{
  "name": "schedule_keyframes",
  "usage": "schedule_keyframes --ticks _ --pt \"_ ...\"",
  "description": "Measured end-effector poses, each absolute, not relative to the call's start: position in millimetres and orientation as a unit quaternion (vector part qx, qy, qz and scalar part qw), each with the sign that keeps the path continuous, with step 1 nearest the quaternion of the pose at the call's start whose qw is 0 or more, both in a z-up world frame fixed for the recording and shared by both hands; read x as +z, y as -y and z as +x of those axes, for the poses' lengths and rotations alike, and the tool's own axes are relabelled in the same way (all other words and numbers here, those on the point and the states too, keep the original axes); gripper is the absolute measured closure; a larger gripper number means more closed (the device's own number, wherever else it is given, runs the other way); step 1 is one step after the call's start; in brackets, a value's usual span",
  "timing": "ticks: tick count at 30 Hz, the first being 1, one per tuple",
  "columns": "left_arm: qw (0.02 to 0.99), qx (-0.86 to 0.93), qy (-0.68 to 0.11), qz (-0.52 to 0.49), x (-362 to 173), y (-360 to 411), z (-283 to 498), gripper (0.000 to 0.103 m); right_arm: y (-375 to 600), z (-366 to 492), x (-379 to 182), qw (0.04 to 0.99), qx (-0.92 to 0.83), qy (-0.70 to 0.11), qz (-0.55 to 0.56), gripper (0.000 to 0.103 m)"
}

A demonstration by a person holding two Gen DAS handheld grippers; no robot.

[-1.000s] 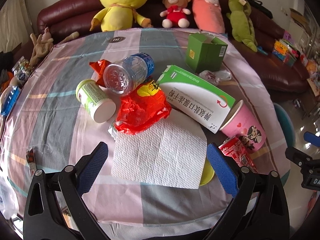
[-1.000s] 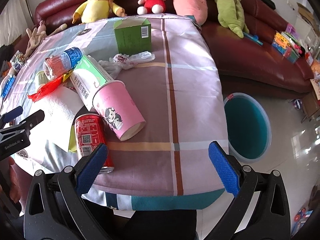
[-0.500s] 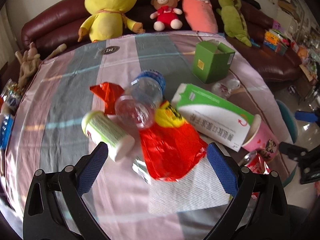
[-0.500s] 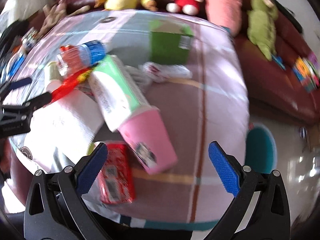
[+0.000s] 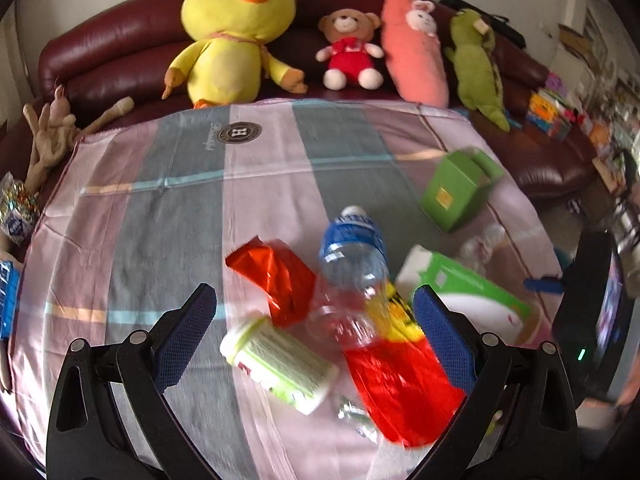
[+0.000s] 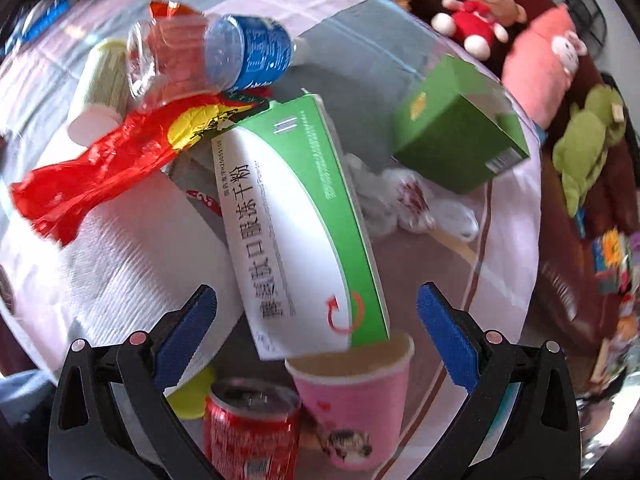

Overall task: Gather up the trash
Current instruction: 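Grasp the clear water bottle with the left tool while the right tool grasps the green-and-white medicine box, then carry bottle and box to the teal bucket and open both tools to drop them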

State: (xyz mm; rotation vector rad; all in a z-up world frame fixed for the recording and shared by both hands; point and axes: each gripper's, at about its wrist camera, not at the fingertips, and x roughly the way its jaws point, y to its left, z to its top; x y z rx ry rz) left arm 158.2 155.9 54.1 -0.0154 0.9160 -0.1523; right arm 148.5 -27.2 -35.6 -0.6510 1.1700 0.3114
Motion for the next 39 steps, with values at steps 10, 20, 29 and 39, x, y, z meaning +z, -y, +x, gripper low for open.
schedule_keyframes --ticks 10,20,29,39 --pt "0.869 -0.089 -0.485 0.048 20.3 -127.3 196.6 0.004 4.3 157.2 -55.3 0.771 0.158 -0.533 -0.311 0.03" --pt "0.823 -0.13 -0.536 0.133 -5.0 -92.6 225.2 0.029 43.1 169.6 0.2 0.799 0.18 -0.547 -0.176 0.03" --pt "0.798 -0.11 -0.576 0.14 -46.8 -92.7 238.0 0.037 85.0 164.6 31.1 0.816 0.179 -0.543 -0.085 0.03" --pt "0.855 -0.085 -0.504 0.086 24.1 -87.8 196.5 0.037 156.8 145.3 50.4 0.841 0.148 -0.521 0.004 0.03"
